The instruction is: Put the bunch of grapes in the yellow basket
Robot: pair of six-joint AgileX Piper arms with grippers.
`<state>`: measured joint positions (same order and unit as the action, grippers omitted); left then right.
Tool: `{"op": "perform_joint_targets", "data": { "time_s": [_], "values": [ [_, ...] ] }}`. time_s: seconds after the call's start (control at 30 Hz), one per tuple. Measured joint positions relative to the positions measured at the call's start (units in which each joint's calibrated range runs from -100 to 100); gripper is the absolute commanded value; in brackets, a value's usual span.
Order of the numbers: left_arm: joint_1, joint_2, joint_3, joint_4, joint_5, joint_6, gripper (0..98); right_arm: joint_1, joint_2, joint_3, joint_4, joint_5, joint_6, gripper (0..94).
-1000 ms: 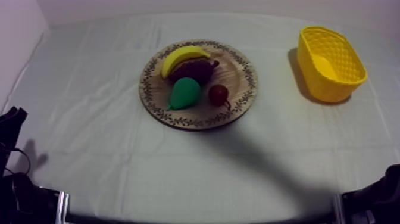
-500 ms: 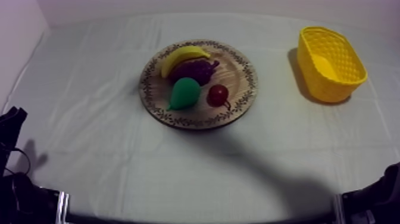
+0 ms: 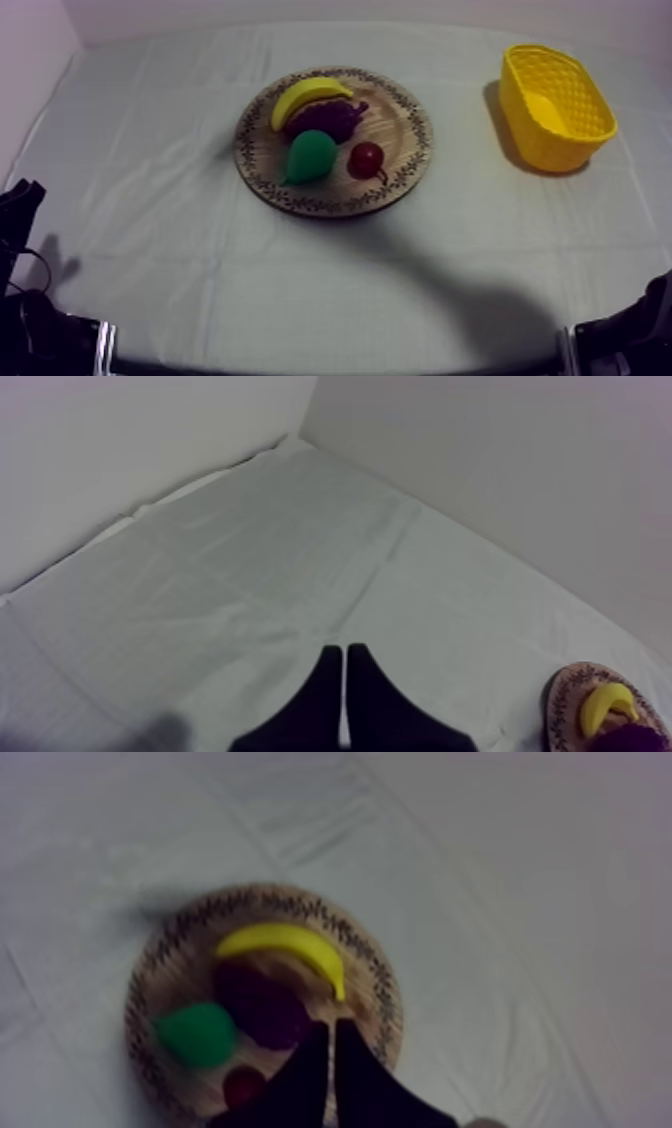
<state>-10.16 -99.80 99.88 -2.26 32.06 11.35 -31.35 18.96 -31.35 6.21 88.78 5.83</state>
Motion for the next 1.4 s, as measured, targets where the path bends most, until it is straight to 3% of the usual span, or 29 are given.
{"op": "perform_joint_targets", "data": {
  "time_s": [0.33, 0.7, 0.8, 0.97, 1.17, 1.27, 1.4],
  "values": [
    [0.0, 0.0, 0.0, 0.00, 0.0, 0.0, 0.1, -0.6, 0.4, 4.3, -0.2, 4.1, 6.6, 0.4],
    [0.0, 0.0, 0.0, 0.00, 0.0, 0.0, 0.1, -1.8, -1.5, 7.4, -0.4, 1.0, 6.5, 1.2],
    [0.0, 0.0, 0.0, 0.00, 0.0, 0.0, 0.1, -2.1, -2.3, 9.6, -0.7, -2.2, 5.7, 12.1],
    [0.0, 0.0, 0.0, 0.00, 0.0, 0.0, 0.1, -3.1, -2.8, 13.0, 0.0, -4.4, 3.7, 42.2],
    [0.0, 0.0, 0.0, 0.00, 0.0, 0.0, 0.1, -4.4, -2.9, 15.7, 2.1, -5.9, 2.0, 71.2],
    [0.0, 0.0, 0.0, 0.00, 0.0, 0.0, 0.1, -4.1, -2.9, 16.5, 1.8, -6.4, 2.1, 80.3],
    [0.0, 0.0, 0.0, 0.00, 0.0, 0.0, 0.1, -3.4, -2.8, 16.7, 0.5, -7.5, 3.5, 85.7]
  ]
}}
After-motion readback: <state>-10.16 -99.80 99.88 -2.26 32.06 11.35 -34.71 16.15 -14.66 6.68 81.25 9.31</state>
